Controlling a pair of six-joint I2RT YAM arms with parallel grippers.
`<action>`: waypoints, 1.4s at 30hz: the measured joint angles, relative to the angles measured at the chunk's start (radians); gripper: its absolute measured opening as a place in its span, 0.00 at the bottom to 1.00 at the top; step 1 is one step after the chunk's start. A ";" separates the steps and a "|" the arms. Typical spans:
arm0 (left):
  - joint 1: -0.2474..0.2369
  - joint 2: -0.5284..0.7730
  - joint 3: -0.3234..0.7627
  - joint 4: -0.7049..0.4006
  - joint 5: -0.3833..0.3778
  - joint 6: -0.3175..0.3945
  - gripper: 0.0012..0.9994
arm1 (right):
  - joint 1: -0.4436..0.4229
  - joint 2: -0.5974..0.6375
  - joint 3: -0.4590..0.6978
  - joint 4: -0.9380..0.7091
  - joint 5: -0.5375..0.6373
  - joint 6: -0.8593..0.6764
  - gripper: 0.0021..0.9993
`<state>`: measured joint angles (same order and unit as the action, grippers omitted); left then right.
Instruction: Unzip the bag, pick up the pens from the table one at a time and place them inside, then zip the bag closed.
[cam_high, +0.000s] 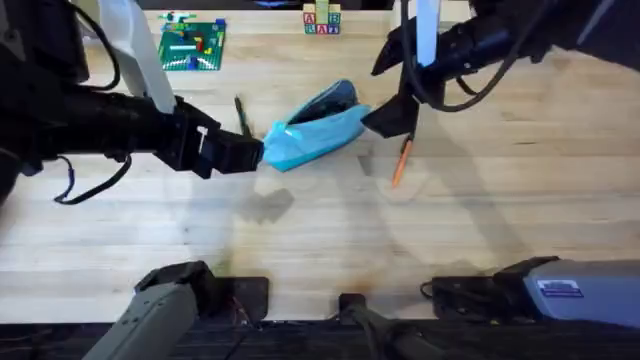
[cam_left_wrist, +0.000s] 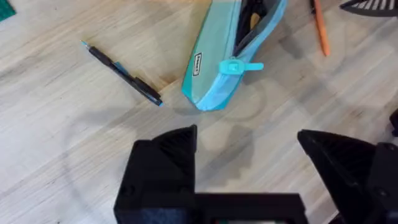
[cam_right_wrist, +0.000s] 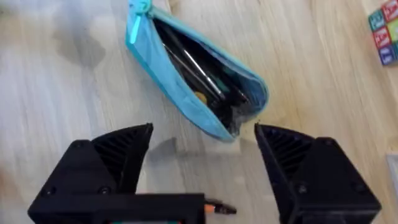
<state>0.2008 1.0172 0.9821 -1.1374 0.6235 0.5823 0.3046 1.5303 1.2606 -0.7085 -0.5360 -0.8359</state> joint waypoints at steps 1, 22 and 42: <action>0.000 0.000 0.000 0.000 0.000 0.000 1.00 | 0.000 -0.012 0.000 -0.006 0.010 0.021 1.00; 0.000 0.000 0.000 0.003 0.000 0.000 1.00 | 0.001 -0.273 0.000 -0.139 0.350 0.697 1.00; 0.000 0.000 0.000 0.003 0.000 0.000 1.00 | 0.001 -0.284 0.000 -0.408 0.623 1.373 1.00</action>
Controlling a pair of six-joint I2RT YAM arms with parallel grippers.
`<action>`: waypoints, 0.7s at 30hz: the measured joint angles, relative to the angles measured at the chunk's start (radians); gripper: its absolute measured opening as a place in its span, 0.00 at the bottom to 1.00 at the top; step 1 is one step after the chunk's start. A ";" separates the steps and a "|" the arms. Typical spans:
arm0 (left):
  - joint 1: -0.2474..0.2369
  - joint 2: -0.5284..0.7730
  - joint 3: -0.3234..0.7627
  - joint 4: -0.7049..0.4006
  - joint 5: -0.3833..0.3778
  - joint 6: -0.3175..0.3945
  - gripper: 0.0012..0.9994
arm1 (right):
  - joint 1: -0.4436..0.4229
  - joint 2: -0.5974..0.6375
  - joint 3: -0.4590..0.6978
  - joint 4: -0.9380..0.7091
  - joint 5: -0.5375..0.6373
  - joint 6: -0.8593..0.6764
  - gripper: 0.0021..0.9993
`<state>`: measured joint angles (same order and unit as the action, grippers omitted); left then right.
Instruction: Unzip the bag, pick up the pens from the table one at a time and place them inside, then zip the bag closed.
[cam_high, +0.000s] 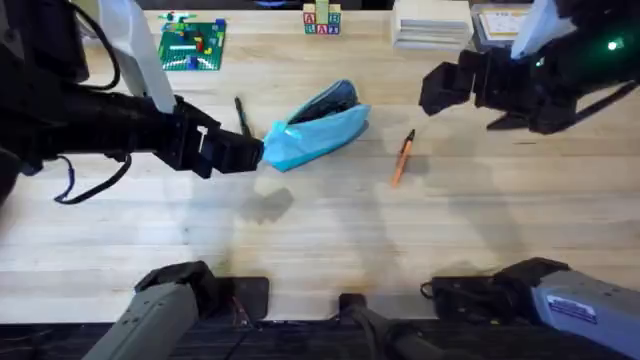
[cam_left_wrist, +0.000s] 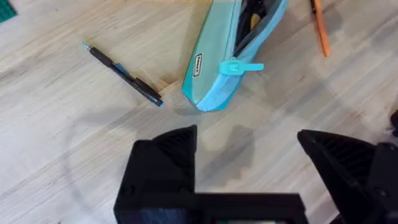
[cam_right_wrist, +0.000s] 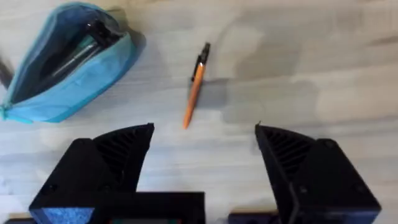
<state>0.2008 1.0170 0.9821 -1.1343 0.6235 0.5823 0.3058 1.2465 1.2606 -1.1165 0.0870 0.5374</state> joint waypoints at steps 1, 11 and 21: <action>0.000 0.000 0.000 0.000 0.000 0.000 1.00 | 0.000 0.006 0.000 -0.025 -0.002 0.041 1.00; 0.000 0.000 0.000 0.000 0.000 0.000 1.00 | 0.000 0.120 0.000 -0.081 -0.004 0.252 1.00; 0.000 0.000 0.000 0.000 0.000 0.000 1.00 | 0.000 0.159 -0.113 0.066 -0.041 0.332 1.00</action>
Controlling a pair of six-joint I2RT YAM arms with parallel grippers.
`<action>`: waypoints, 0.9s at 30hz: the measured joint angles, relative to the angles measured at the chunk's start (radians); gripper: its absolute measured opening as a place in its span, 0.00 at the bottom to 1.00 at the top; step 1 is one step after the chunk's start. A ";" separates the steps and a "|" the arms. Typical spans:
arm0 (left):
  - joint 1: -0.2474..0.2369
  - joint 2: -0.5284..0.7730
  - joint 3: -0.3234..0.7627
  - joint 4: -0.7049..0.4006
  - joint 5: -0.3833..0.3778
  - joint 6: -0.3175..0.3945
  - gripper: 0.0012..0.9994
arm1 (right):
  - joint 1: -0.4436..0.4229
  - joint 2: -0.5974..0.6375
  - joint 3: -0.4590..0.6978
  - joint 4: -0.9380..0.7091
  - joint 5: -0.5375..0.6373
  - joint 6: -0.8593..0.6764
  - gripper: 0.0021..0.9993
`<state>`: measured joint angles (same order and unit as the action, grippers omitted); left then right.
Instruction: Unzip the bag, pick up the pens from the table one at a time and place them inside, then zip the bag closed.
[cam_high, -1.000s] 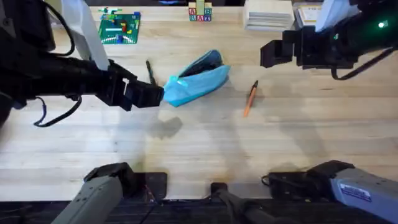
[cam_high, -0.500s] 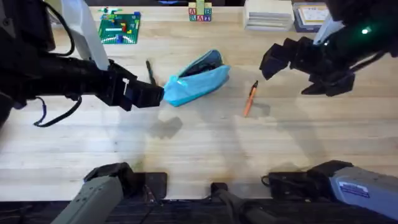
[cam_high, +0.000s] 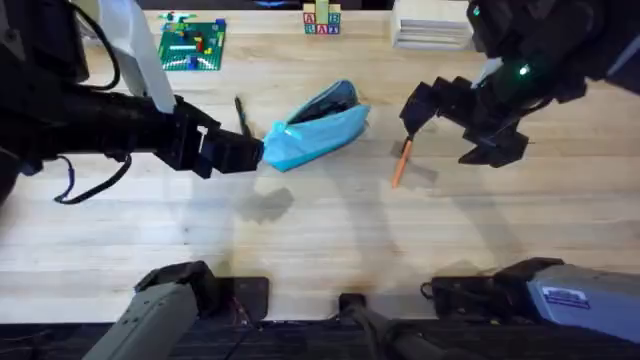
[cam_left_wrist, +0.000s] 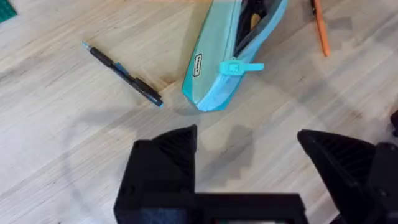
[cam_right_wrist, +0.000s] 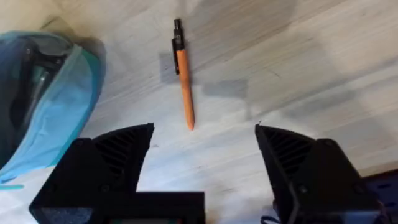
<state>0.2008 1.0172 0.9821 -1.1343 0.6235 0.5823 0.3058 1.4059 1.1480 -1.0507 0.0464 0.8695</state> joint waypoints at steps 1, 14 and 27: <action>0.000 0.000 0.000 0.000 0.000 0.000 1.00 | 0.001 0.000 -0.017 0.017 -0.003 0.002 1.00; 0.000 0.000 0.000 0.000 0.000 0.000 1.00 | 0.002 0.002 -0.177 0.186 -0.018 0.021 1.00; 0.000 0.000 0.000 0.000 0.000 0.000 1.00 | 0.086 0.002 -0.178 0.237 0.038 -0.003 1.00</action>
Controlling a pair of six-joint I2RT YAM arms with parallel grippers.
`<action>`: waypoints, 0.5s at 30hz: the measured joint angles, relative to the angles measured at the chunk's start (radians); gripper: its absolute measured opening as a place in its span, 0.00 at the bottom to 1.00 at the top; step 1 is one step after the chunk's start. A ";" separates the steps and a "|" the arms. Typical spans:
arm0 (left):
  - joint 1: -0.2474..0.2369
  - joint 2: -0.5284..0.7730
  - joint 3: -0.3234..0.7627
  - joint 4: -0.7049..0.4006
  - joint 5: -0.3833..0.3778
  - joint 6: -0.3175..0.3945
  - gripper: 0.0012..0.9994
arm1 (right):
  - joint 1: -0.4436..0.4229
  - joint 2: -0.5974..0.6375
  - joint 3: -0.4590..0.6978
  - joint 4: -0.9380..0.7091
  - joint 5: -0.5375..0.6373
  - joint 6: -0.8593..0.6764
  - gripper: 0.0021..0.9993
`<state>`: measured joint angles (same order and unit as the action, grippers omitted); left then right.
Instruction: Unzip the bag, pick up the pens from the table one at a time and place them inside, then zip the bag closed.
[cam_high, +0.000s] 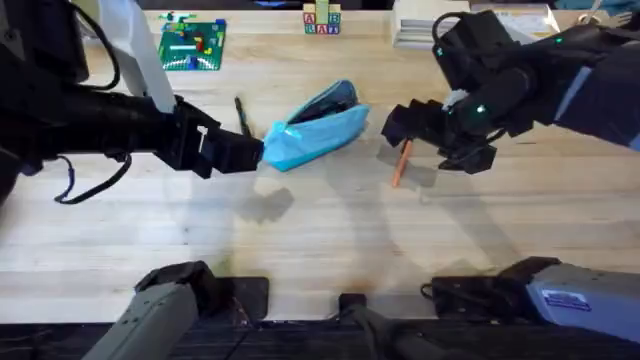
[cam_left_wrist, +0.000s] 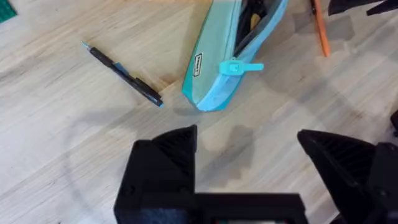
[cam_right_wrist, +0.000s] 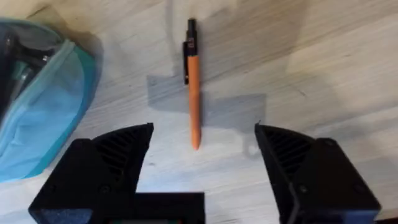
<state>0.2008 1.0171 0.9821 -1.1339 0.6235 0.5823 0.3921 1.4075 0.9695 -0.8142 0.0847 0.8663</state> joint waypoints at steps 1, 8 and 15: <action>0.000 0.000 0.000 0.000 0.000 0.000 1.00 | 0.010 0.000 0.000 0.002 0.008 0.000 1.00; 0.000 0.000 0.000 0.000 0.000 0.000 1.00 | 0.029 0.013 0.000 0.015 0.051 0.042 1.00; 0.000 0.000 0.000 0.000 0.000 0.000 1.00 | 0.030 0.109 0.000 0.020 0.054 0.103 1.00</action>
<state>0.2008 1.0169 0.9821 -1.1339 0.6235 0.5823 0.4217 1.5161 0.9695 -0.7944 0.1390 0.9690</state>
